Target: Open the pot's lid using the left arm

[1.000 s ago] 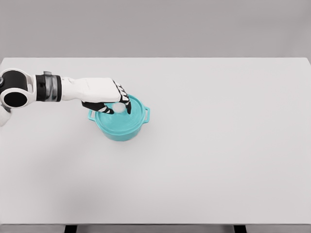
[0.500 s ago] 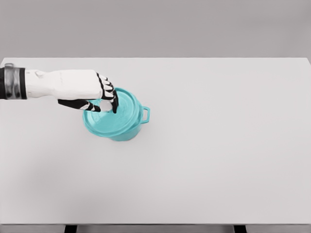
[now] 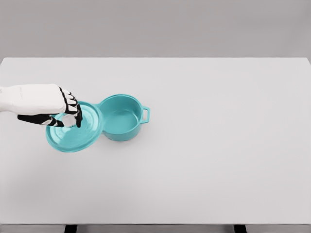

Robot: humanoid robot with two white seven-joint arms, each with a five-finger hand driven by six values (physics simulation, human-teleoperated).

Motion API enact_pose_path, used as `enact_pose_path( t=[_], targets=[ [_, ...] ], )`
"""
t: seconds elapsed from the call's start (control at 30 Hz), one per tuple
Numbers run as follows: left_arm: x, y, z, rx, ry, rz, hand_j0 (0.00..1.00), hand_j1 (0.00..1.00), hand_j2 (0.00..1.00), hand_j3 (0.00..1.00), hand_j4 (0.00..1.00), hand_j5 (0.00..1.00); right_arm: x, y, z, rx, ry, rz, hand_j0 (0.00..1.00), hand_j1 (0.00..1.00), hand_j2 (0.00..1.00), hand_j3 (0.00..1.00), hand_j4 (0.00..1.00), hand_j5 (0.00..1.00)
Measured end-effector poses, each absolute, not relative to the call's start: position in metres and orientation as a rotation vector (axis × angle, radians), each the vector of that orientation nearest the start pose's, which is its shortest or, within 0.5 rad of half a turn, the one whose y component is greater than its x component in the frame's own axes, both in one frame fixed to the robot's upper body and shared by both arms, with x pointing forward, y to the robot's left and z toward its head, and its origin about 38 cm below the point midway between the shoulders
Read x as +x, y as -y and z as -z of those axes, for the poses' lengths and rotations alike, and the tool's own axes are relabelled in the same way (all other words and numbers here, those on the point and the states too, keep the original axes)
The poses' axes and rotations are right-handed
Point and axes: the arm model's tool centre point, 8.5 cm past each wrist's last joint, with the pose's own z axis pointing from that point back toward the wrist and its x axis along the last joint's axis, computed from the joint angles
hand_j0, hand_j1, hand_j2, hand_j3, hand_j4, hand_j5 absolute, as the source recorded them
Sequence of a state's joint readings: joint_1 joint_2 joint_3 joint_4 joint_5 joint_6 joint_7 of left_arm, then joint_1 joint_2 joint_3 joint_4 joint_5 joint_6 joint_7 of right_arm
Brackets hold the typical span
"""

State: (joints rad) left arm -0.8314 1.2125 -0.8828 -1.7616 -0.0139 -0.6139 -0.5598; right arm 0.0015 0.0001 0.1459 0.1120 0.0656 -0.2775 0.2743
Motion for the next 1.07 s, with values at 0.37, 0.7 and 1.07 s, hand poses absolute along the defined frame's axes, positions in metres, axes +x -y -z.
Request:
enact_pose_path(
  t=[0.37, 0.7, 1.07],
  targets=[
    [0.349, -0.349, -0.278, -0.286, -1.841, -3.212, 1.0, 1.0, 1.0, 1.0, 1.0, 1.0, -0.017, 0.248, 0.256, 0.211, 0.121, -0.236, 1.0, 1.0, 1.0, 1.0, 1.0, 1.0],
    [0.35, -0.351, -0.284, -0.319, -1.859, -3.197, 1.0, 1.0, 1.0, 1.0, 1.0, 1.0, -0.017, 0.248, 0.256, 0.211, 0.121, -0.236, 1.0, 1.0, 1.0, 1.0, 1.0, 1.0],
    [0.377, -0.259, -0.314, -0.108, -2.218, -2.731, 1.0, 1.0, 1.0, 1.0, 1.0, 1.0, -0.017, 0.248, 0.256, 0.211, 0.121, -0.236, 1.0, 1.0, 1.0, 1.0, 1.0, 1.0]
  ],
)
